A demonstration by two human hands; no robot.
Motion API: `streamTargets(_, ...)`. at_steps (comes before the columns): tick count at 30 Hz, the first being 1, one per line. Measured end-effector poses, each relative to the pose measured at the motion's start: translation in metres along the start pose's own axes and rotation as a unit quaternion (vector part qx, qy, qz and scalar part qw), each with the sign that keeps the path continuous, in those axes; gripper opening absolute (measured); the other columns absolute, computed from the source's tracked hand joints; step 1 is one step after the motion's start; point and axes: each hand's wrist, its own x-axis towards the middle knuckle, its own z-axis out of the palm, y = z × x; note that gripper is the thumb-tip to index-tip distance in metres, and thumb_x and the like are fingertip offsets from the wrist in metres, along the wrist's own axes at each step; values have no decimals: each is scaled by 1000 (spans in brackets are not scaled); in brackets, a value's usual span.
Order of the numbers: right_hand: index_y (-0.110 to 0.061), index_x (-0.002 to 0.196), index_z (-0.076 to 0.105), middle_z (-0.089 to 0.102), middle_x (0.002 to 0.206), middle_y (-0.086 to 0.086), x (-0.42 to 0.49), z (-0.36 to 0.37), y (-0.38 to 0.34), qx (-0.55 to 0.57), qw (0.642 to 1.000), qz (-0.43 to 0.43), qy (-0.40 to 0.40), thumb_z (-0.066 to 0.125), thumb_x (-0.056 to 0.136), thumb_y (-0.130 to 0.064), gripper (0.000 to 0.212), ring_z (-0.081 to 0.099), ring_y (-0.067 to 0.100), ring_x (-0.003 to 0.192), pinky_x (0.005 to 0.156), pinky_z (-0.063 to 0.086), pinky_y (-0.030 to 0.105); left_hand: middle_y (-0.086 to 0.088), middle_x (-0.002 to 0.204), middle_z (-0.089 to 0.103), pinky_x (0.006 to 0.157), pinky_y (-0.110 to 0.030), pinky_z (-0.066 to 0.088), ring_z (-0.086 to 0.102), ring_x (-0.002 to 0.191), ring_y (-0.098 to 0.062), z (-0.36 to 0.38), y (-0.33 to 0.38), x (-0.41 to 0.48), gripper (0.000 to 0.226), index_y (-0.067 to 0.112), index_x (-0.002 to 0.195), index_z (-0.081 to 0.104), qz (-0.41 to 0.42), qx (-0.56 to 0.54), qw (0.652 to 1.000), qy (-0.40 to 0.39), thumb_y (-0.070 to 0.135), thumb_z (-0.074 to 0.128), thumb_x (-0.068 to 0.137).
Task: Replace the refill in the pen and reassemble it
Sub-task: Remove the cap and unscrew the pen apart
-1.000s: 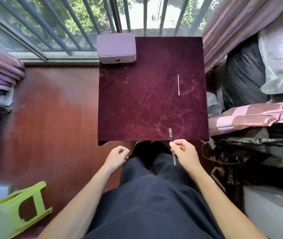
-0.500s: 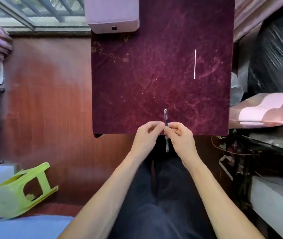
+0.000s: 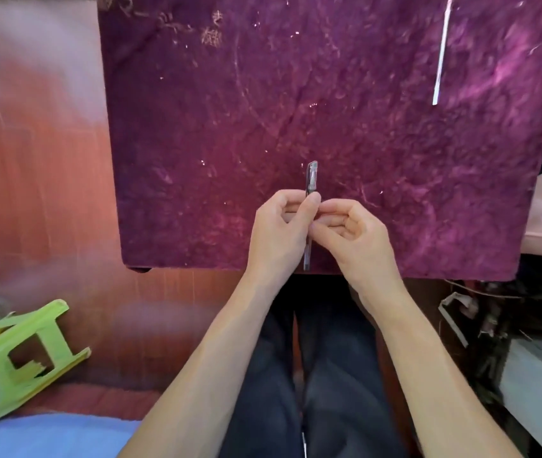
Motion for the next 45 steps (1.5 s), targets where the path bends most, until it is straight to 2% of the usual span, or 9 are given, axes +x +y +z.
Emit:
streamTargets(4, -21, 117, 75, 79, 86, -12, 23, -12, 4, 16, 999, -27, -1, 78, 95, -20, 22, 72, -2, 77, 72, 54, 11, -1, 91, 79, 75, -23, 61, 77, 81, -9, 3, -8, 18, 17, 11, 107, 69, 20, 3, 1000, -15, 25, 63, 100)
streamTargets(11, -21, 112, 80, 74, 78, -19, 51, -10, 2, 20, 997, -72, 4, 71, 103, -24, 13, 63, -7, 67, 66, 49, 8, 7, 83, 72, 66, -21, 57, 68, 69, -5, 5, -26, 21, 6, 14, 103, 66, 63, -44, 991, -109, 19, 63, 101)
streamTargets(16, -13, 107, 83, 77, 79, -19, 55, -11, -2, 23, 996, -81, -20, 75, 100, -21, 13, 66, -9, 67, 66, 50, 7, 7, 80, 66, 64, -21, 54, 62, 65, -4, -3, -25, 22, 13, 21, 109, 67, 66, -61, 987, -133, 28, 57, 104)
streamTargets(19, -15, 104, 83, 78, 79, -19, 55, -13, -9, 30, 995, -83, -48, 76, 98, -22, 11, 67, -9, 67, 67, 51, 7, 8, 74, 62, 58, -18, 51, 59, 60, -4, -6, -18, 22, 20, 23, 98, 66, 83, -48, 986, -139, 31, 50, 107)
streamTargets(25, -21, 96, 86, 72, 76, -5, 58, -14, -18, 73, 993, -57, -73, 78, 84, -44, 27, 52, 6, 64, 62, 44, 19, 5, 71, 57, 47, -18, 35, 42, 52, -4, -3, -7, 22, 24, 10, 104, 61, 76, -104, 978, -164, 21, 41, 111)
streamTargets(28, -17, 98, 85, 80, 80, -10, 60, -12, -19, 70, 993, -71, -66, 78, 86, -39, 26, 65, -4, 65, 65, 49, 10, 13, 63, 48, 46, -11, 32, 37, 49, 2, 0, -3, 21, 28, 19, 93, 61, 92, -104, 979, -152, 20, 40, 111)
streamTargets(32, -19, 98, 86, 81, 84, -10, 63, -10, -21, 66, 993, -73, -58, 80, 89, -39, 23, 68, -5, 67, 65, 51, 9, 22, 54, 55, 45, -5, 33, 41, 44, 5, 2, 1, 22, 28, 5, 104, 63, 113, -85, 982, -126, 17, 39, 112)
streamTargets(39, -18, 98, 86, 79, 93, 2, 63, 1, -23, 95, 993, -43, -54, 81, 84, -48, 33, 65, 11, 79, 67, 51, 19, 18, 61, 48, 48, -10, 37, 42, 50, 2, 2, 3, 24, 30, 4, 98, 64, 125, -57, 988, -74, 25, 45, 110)
streamTargets(45, -25, 97, 87, 77, 101, -3, 65, 10, -22, 88, 995, -27, -34, 80, 89, -45, 22, 63, 3, 81, 75, 48, 27, 25, 59, 55, 52, -4, 40, 52, 52, 7, -3, 4, 28, 26, 3, 103, 66, 145, -46, 987, -57, 18, 46, 110)
